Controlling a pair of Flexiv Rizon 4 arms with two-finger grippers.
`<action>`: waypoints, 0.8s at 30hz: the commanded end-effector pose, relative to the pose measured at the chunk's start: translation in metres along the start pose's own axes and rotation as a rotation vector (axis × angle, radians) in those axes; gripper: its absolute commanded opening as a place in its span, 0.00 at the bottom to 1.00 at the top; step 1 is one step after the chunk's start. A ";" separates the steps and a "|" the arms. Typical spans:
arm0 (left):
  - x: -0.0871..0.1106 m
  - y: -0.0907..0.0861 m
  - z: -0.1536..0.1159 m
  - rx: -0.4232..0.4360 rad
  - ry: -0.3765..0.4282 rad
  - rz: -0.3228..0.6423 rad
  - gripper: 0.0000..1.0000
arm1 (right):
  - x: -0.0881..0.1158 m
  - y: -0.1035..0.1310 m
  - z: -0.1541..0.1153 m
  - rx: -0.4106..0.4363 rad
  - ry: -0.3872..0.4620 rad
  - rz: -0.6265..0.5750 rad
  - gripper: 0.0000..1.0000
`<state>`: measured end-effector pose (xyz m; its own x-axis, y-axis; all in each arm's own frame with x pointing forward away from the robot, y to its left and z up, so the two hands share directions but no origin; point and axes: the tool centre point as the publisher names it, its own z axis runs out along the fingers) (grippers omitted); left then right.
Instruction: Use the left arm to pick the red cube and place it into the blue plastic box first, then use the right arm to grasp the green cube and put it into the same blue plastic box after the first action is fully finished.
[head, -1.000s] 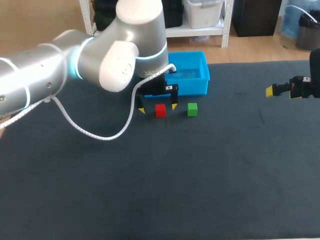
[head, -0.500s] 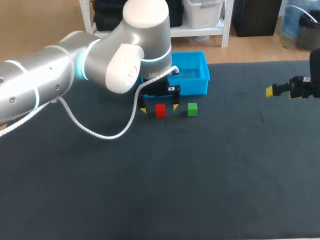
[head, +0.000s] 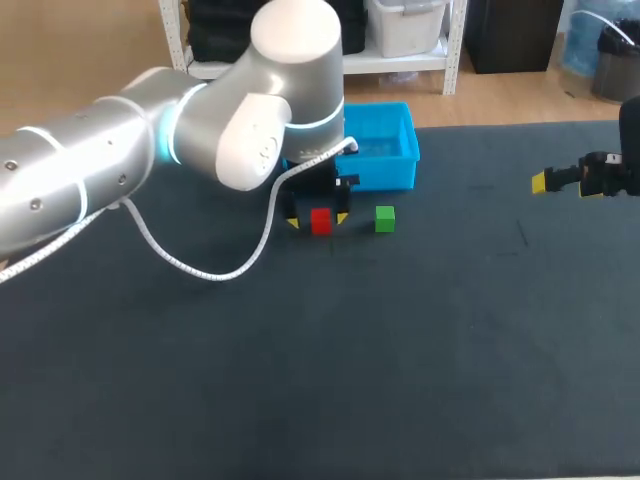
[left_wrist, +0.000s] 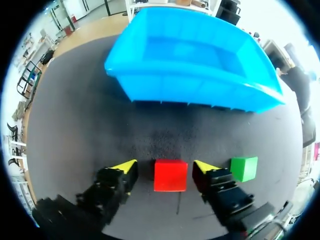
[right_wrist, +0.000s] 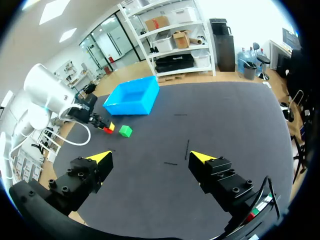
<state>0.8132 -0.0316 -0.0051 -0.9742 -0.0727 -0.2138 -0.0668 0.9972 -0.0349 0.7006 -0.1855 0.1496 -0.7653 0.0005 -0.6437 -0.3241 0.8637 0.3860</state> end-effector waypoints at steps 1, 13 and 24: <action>-0.004 -0.004 0.003 -0.011 0.008 -0.004 0.00 | 0.000 0.000 0.000 -0.002 0.001 0.000 1.00; -0.004 -0.003 -0.001 -0.007 -0.003 0.007 0.00 | 0.000 0.000 0.000 -0.002 0.001 0.000 1.00; -0.005 0.001 -0.032 0.032 -0.038 0.019 0.00 | 0.000 0.000 0.000 -0.002 0.001 0.000 1.00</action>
<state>0.8199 -0.0370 0.0173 -0.9687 -0.0564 -0.2416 -0.0456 0.9977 -0.0504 0.7006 -0.1854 0.1496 -0.7653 0.0005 -0.6437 -0.3241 0.8637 0.3860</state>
